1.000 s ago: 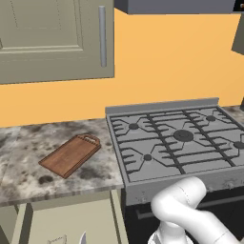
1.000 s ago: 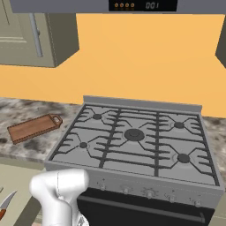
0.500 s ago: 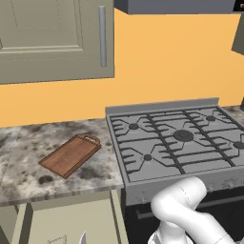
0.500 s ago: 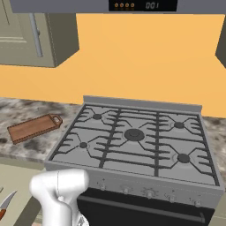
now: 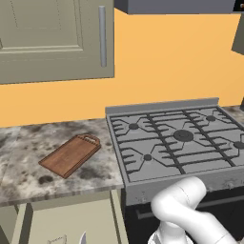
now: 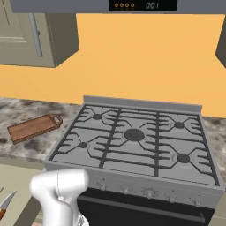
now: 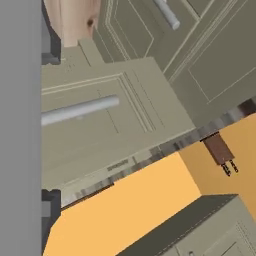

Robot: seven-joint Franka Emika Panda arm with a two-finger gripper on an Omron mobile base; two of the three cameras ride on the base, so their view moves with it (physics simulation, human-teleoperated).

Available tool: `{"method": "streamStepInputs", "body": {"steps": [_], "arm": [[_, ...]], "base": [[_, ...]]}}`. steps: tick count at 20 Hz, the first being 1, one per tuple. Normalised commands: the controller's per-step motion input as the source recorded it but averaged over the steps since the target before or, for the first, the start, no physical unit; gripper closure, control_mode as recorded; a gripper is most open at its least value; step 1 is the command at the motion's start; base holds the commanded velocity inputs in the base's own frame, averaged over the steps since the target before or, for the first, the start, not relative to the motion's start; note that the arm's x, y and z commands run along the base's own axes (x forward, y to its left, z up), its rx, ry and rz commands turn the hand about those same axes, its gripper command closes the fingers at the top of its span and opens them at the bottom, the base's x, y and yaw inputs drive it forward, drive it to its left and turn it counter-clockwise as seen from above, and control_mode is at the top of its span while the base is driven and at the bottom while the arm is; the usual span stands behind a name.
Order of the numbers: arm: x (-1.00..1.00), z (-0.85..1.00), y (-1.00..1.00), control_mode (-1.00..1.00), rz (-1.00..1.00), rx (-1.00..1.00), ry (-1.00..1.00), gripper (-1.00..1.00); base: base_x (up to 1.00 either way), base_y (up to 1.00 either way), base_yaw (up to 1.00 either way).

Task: Open the drawer on the left and place the cutting tools on the cutting board.

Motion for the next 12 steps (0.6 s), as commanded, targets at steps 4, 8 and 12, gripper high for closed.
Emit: {"method": "streamStepInputs", "body": {"steps": [4,8,12], "arm": [[0.05,0.46,-0.21,-1.0,0.0,0.04,0.17,-1.0],[0.15,0.33,-0.22,-1.0,0.0,0.06,0.11,-1.0],[0.21,0.19,-0.23,-1.0,0.02,0.07,0.11,-1.0]], "base": [[0.0,0.0,0.0],[0.0,0.0,0.0],[0.0,0.0,0.0]]}}
